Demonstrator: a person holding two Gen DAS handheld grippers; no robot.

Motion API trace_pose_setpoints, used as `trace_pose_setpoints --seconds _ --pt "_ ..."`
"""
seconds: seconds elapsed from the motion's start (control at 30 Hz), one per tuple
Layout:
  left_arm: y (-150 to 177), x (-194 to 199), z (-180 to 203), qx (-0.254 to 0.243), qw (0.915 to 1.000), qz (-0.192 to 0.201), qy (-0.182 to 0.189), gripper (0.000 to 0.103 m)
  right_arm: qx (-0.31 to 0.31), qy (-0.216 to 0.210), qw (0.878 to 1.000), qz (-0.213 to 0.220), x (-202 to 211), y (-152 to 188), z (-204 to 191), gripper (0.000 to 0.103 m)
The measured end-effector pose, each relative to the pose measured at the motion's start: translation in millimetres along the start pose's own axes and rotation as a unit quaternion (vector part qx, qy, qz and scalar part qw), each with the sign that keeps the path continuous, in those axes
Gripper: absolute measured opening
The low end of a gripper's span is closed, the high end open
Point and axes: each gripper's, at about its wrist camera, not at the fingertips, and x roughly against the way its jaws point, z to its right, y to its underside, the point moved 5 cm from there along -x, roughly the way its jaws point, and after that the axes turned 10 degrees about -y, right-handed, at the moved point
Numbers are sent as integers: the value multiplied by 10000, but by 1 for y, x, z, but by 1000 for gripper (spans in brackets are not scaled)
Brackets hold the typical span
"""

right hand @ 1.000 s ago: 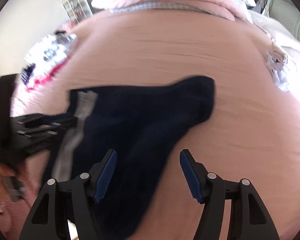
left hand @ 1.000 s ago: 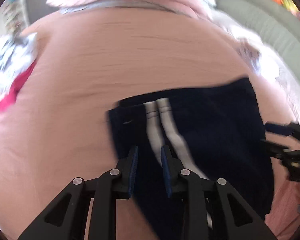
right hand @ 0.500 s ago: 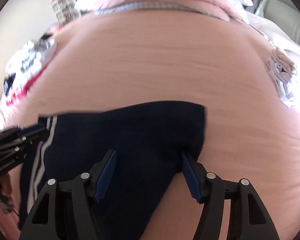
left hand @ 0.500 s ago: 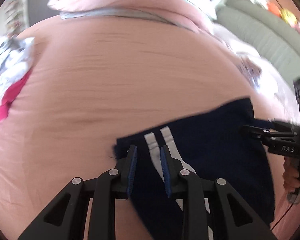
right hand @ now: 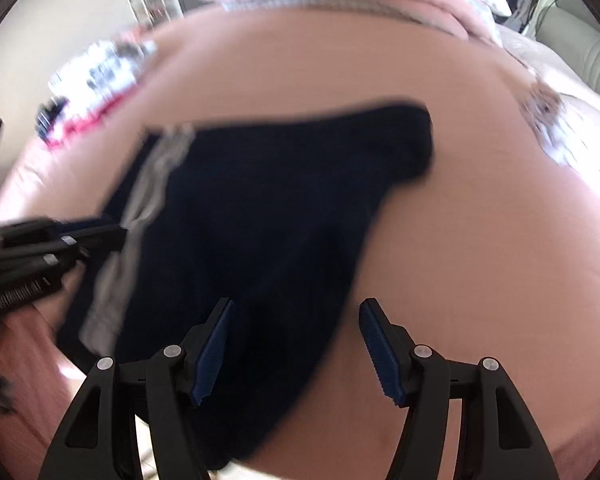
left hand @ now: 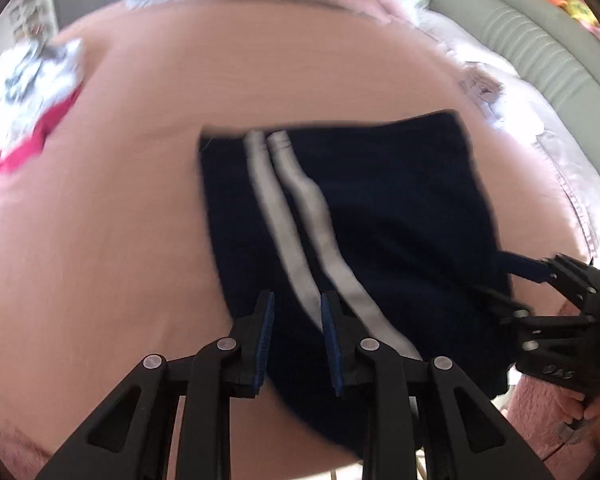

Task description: Fold clothes

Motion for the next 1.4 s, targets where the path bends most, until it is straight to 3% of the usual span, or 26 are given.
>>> trace_pose_setpoints --seconds 0.03,0.13,0.23,0.3,0.37,0.47,0.57,0.67,0.73,0.83,0.9,0.97,1.0,1.17,1.23,1.3,1.33,1.4 --pt "1 4 -6 187 9998 15 13 21 -127 -69 9999 49 5 6 7 63" --pt "-4 15 -13 275 9980 268 -497 22 -597 -216 9979 127 20 19 25 64" --pt "4 35 -4 366 9977 468 320 22 -707 -341 9965 285 31 32 27 64" --pt "12 38 7 320 9970 450 548 24 -594 -358 9975 158 29 42 21 64" --pt "22 31 26 78 9991 268 307 24 -514 -234 9984 55 18 36 16 64" --pt "29 11 22 78 9997 -125 -175 24 -571 -241 9979 185 21 32 14 64" --pt "26 27 17 308 9991 228 205 24 -572 -83 9975 398 30 27 21 64" --pt "19 38 25 153 9969 554 538 25 -422 66 9983 402 31 15 25 64" --pt "27 32 27 -61 9981 365 495 25 -244 27 9990 377 21 -1 14 64" --pt "43 14 22 -296 9992 -283 17 25 164 77 9997 141 10 -4 1 64" --pt "41 25 17 -241 9990 -375 12 25 203 110 9997 8 -1 -5 0 64" --pt "27 34 17 -312 9992 -243 -85 26 -141 -128 9997 183 9 -11 14 64" --pt "19 37 19 -337 9994 -79 48 26 -262 -173 9990 308 16 -16 20 64" --pt "-16 25 41 -730 9951 377 559 29 199 -150 9992 311 5 -32 3 64" --pt "-15 8 56 -1031 9938 59 421 29 376 -216 9989 198 -9 -35 -10 64" --pt "-6 7 55 -1210 9922 -269 142 32 426 143 9990 74 -21 -31 -4 64" --pt "-2 12 50 -1195 9924 -259 137 33 352 265 9990 51 -23 -29 4 64" --pt "5 22 38 -1108 9932 -347 74 43 -176 92 9996 180 -14 -25 28 64"
